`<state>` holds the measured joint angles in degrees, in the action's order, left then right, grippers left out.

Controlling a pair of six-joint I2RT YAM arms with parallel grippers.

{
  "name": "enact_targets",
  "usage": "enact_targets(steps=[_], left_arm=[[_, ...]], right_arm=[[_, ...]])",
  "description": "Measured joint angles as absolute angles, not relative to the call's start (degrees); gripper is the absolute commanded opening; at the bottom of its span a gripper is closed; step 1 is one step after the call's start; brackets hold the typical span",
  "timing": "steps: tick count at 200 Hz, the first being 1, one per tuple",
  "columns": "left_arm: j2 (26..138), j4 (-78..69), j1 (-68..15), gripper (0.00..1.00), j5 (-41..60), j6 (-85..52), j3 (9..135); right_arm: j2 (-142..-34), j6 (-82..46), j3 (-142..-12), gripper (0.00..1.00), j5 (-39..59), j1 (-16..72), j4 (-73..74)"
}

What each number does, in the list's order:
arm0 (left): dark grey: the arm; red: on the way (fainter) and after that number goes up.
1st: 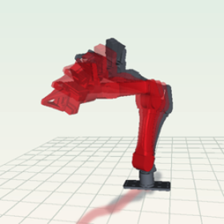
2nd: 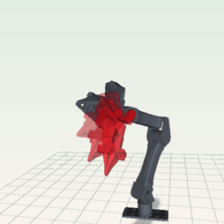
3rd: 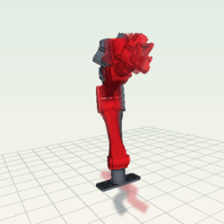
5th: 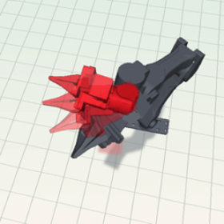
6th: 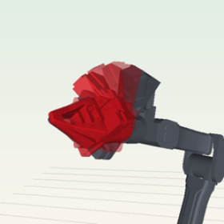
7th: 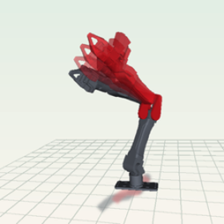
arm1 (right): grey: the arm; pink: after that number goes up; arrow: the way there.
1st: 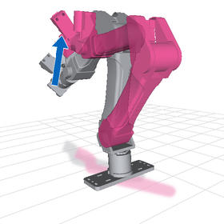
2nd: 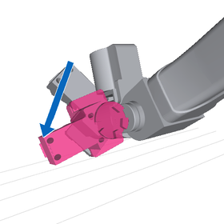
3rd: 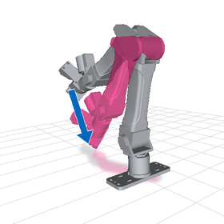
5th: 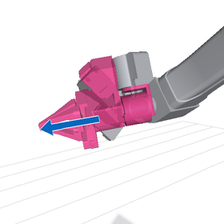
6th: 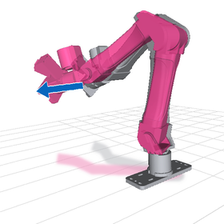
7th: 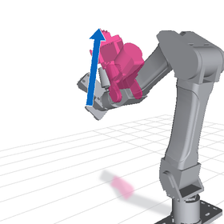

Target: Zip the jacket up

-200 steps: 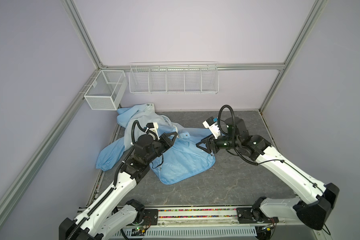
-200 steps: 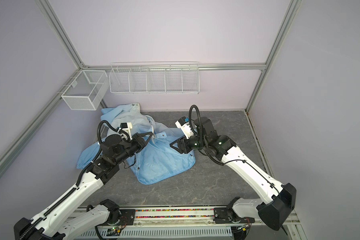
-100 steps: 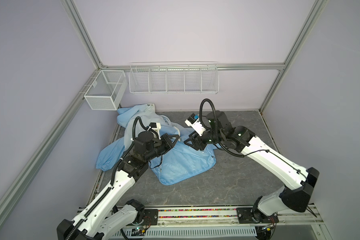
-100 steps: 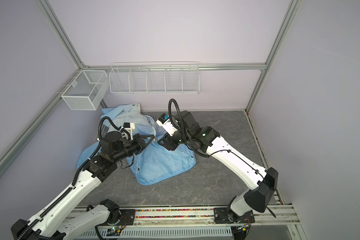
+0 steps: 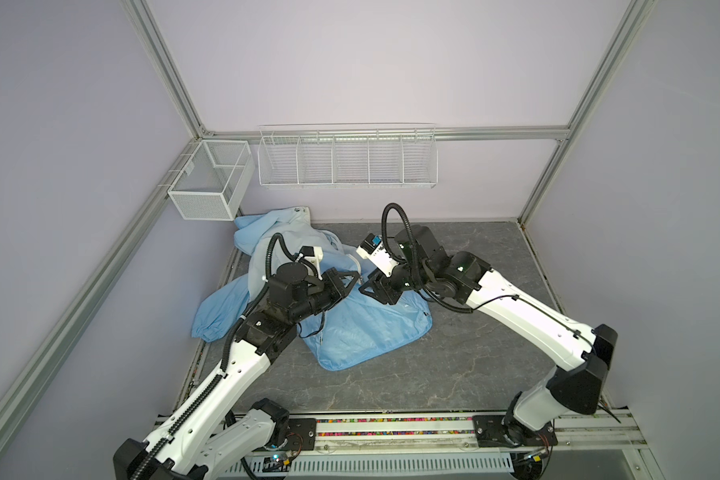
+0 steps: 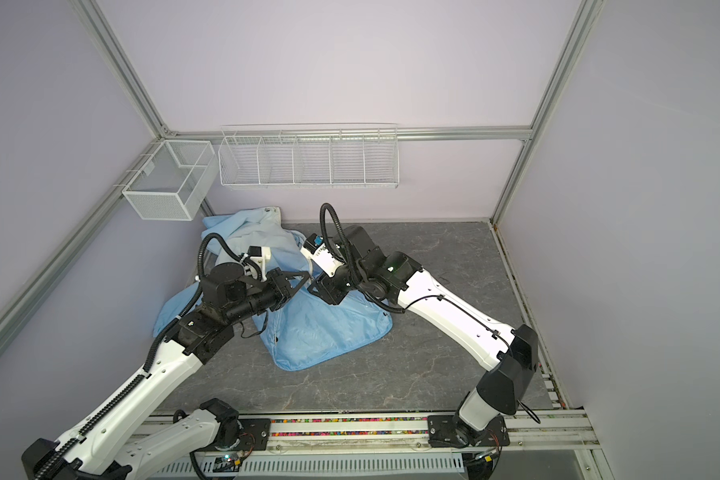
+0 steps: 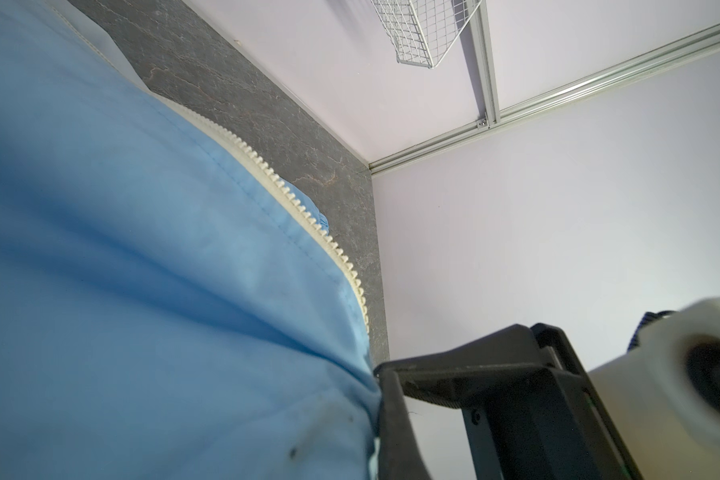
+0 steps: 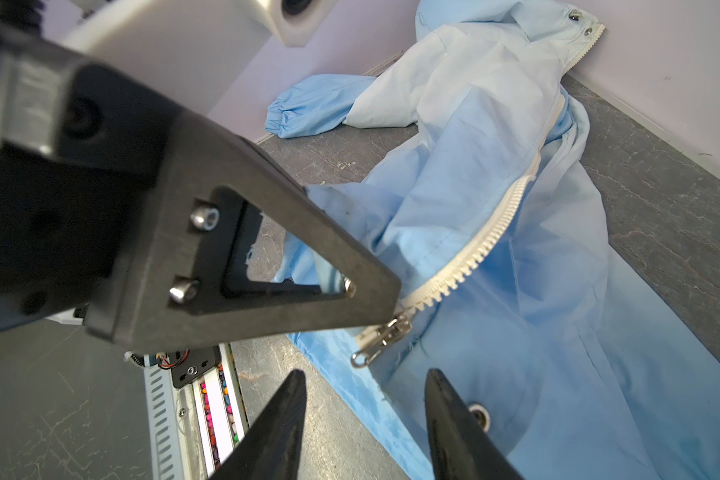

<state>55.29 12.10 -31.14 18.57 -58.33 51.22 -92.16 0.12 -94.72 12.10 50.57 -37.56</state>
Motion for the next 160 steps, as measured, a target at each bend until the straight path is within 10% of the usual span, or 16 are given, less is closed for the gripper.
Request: enact_targets(steps=[160], left_arm=[[55.3, 12.0, -31.1, 0.00, 19.3, -59.5, 51.2]], right_arm=[[-92.7, 0.2, -94.7, 0.21, 9.1, 51.1, -36.2]])
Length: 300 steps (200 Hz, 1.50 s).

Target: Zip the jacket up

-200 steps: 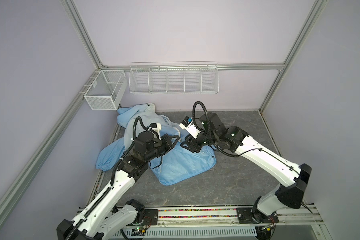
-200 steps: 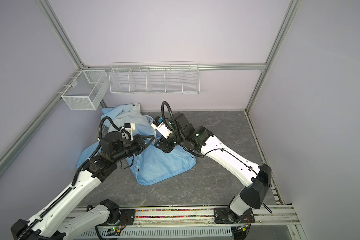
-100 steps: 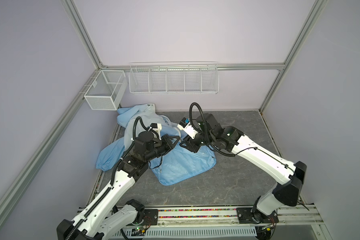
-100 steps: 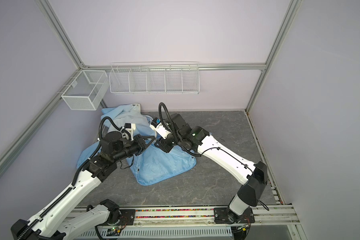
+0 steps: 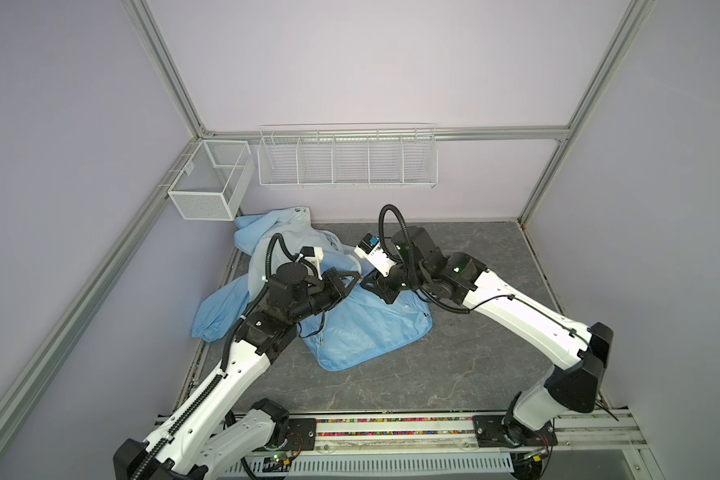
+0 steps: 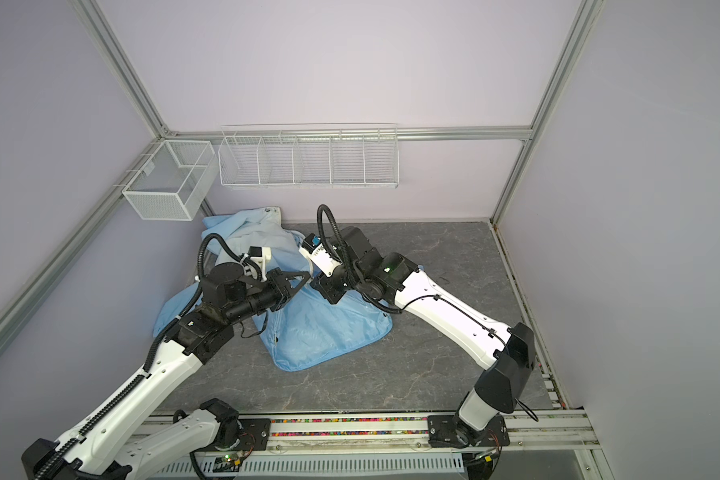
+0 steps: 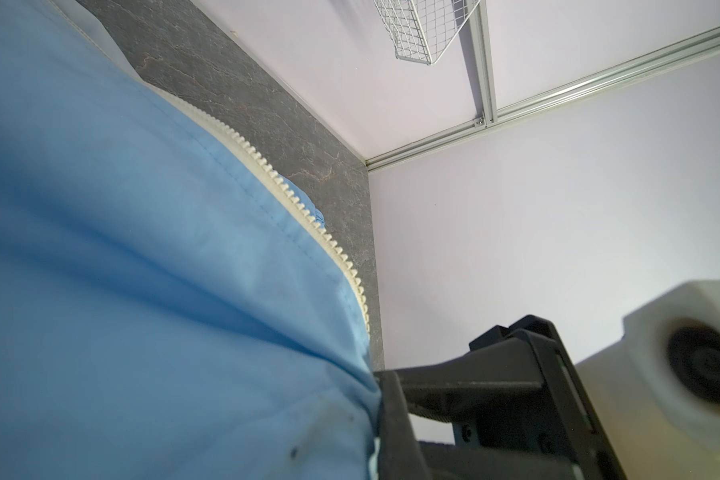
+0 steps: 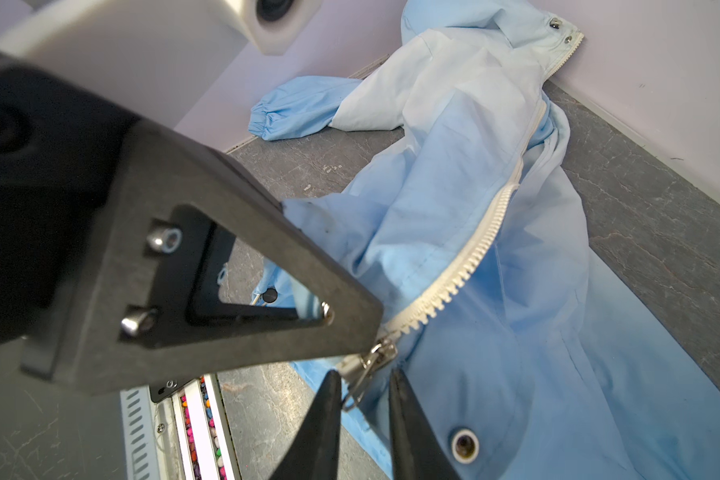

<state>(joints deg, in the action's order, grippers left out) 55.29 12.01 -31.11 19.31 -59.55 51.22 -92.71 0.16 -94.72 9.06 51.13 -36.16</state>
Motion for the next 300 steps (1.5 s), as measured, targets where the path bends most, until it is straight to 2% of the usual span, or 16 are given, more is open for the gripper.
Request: enact_targets(steps=[75, 112, 182, 215, 300], left_arm=[[55.3, 12.0, -31.1, 0.00, 19.3, -59.5, 51.2], [55.3, 12.0, -31.1, 0.00, 19.3, -59.5, 51.2], [55.3, 12.0, -31.1, 0.00, 19.4, -59.5, 51.2], [55.3, 12.0, -31.1, 0.00, 19.4, -59.5, 51.2], [55.3, 12.0, -31.1, 0.00, 19.8, -59.5, 51.2]], right_arm=[[-92.7, 0.1, -94.7, 0.19, 9.0, 51.2, -36.2], [-92.4, 0.0, -94.3, 0.24, 8.8, 51.1, -35.9], [-92.4, 0.0, -94.1, 0.24, 8.8, 51.0, -35.6], [-92.1, -0.3, -93.9, 0.28, 8.8, 50.8, -35.5], [-91.1, -0.9, -93.0, 0.25, 9.1, 49.7, -34.4]])
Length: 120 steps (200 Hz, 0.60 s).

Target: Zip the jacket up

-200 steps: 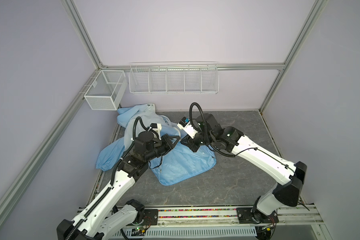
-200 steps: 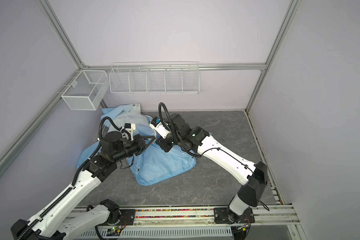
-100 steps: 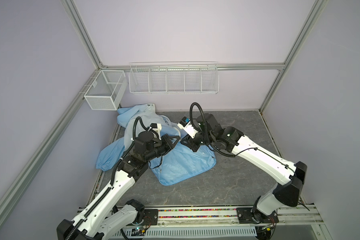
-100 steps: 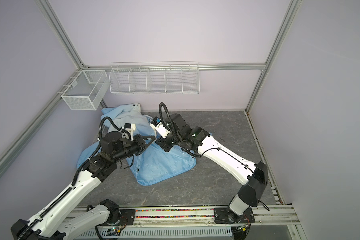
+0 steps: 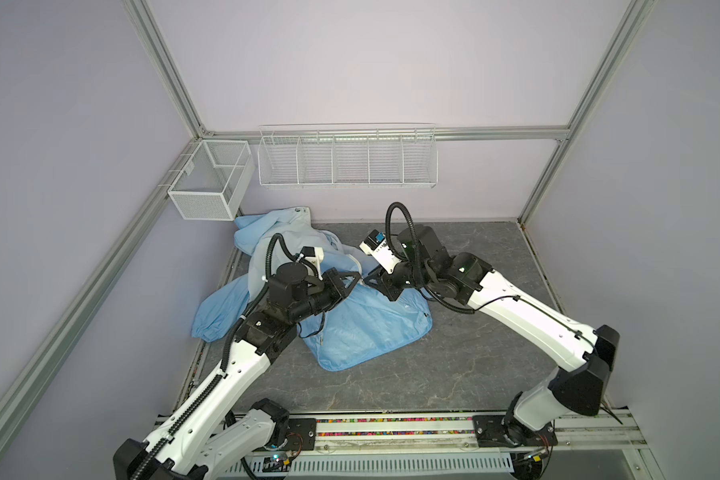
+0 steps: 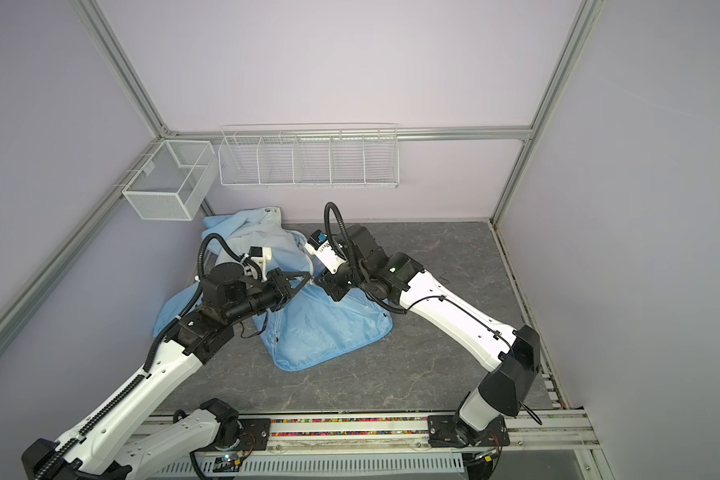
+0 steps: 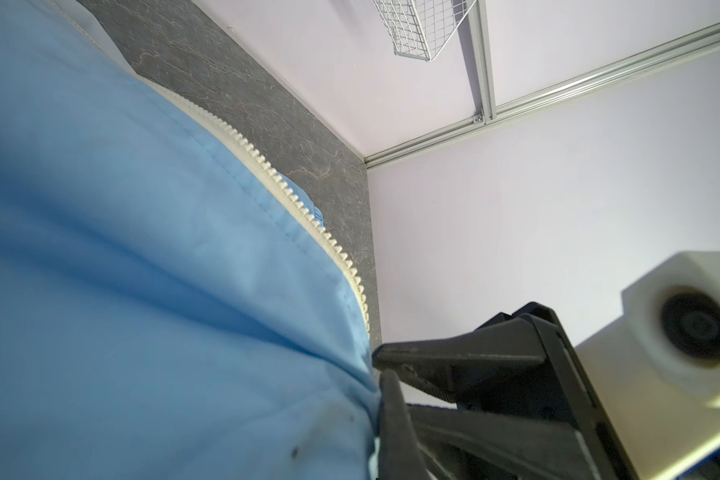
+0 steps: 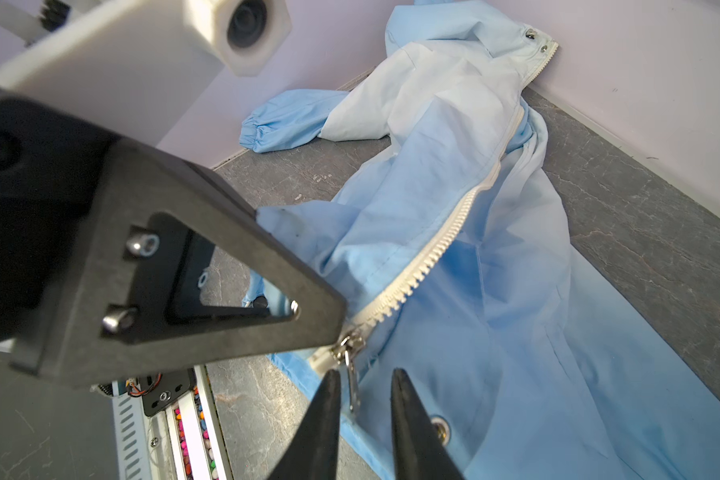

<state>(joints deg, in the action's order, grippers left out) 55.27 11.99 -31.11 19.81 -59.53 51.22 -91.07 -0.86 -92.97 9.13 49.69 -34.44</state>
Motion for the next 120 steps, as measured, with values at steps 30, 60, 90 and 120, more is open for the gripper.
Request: enact_targets(steps=[30, 60, 90, 120], left_arm=[[55.3, 12.0, -31.1, 0.00, 20.0, -59.5, 51.2], [55.3, 12.0, -31.1, 0.00, 20.0, -59.5, 51.2], [55.3, 12.0, -31.1, 0.00, 20.0, -59.5, 51.2], [55.3, 12.0, -31.1, 0.00, 20.4, -59.5, 51.2]], right_arm=[[-91.1, -0.9, -93.0, 0.24, 10.2, 49.6, -34.4], [-91.1, -1.1, -93.0, 0.21, 10.8, 49.6, -34.0], [-91.1, -1.1, -93.0, 0.19, 11.4, 49.6, -33.6], [-91.1, -1.1, -92.8, 0.19, 11.6, 49.6, -33.6]])
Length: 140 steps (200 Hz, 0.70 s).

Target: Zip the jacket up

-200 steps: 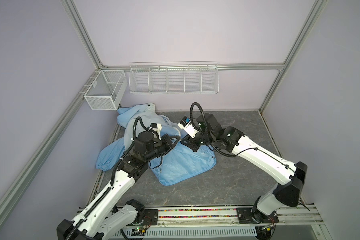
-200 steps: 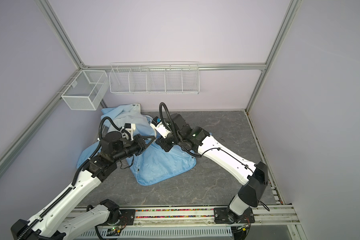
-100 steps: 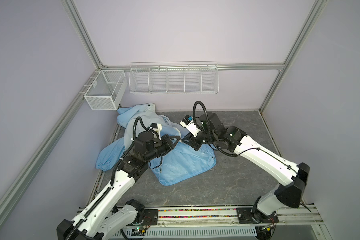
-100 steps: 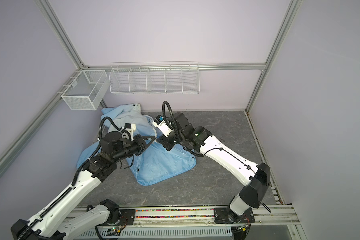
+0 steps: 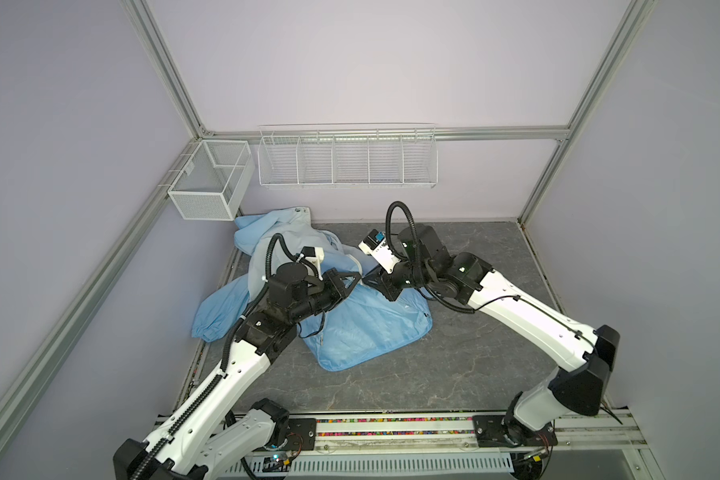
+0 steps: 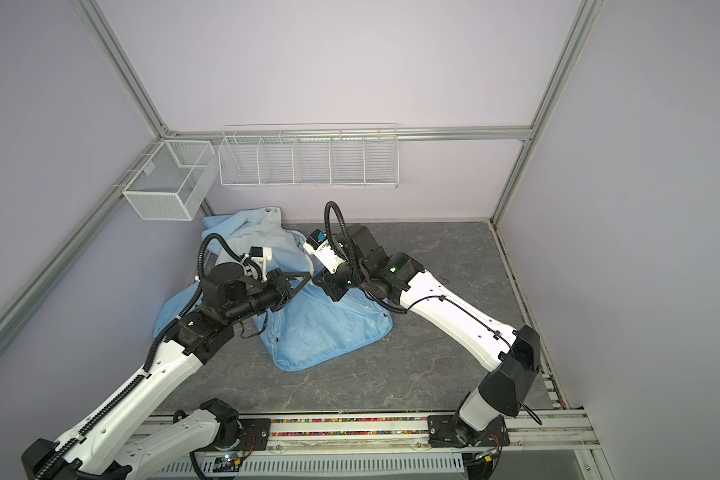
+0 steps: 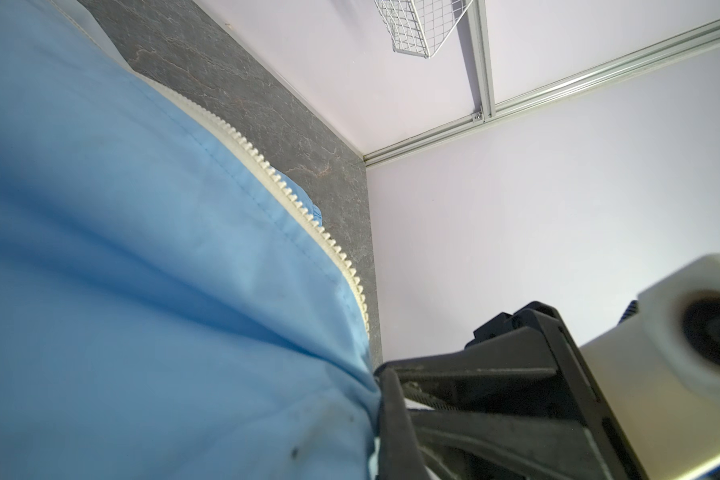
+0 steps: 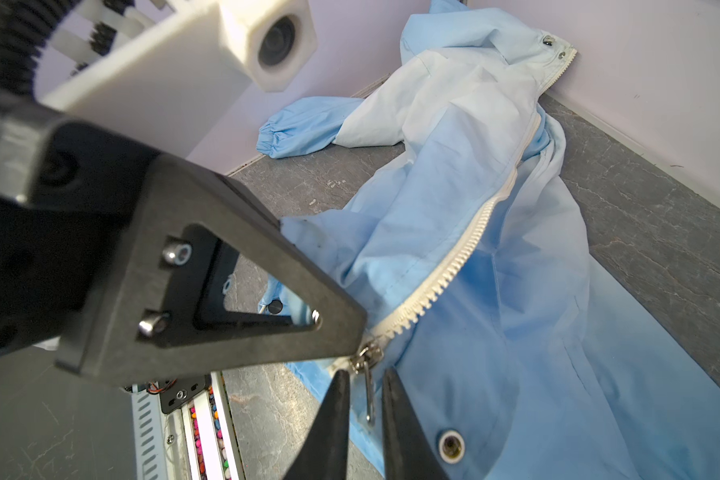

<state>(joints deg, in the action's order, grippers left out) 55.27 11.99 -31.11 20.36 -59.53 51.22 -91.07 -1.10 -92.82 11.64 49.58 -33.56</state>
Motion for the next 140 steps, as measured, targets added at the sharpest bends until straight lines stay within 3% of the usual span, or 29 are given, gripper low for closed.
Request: enact_targets(steps=[70, 99, 140], left_arm=[[55.2, 12.0, -31.1, 0.00, 20.6, -59.5, 51.2], [55.2, 12.0, -31.1, 0.00, 20.6, -59.5, 51.2], [55.2, 12.1, -31.0, 0.00, 20.6, -59.5, 51.2]], right_arm=[[-91.1, -1.1, -91.7, 0.15, 11.6, 49.6, -33.5], [-91.1, -1.2, -91.6, 0.07, 11.8, 49.6, -33.4], [-91.1, -1.6, -91.5, 0.07, 11.1, 49.6, -33.1]])
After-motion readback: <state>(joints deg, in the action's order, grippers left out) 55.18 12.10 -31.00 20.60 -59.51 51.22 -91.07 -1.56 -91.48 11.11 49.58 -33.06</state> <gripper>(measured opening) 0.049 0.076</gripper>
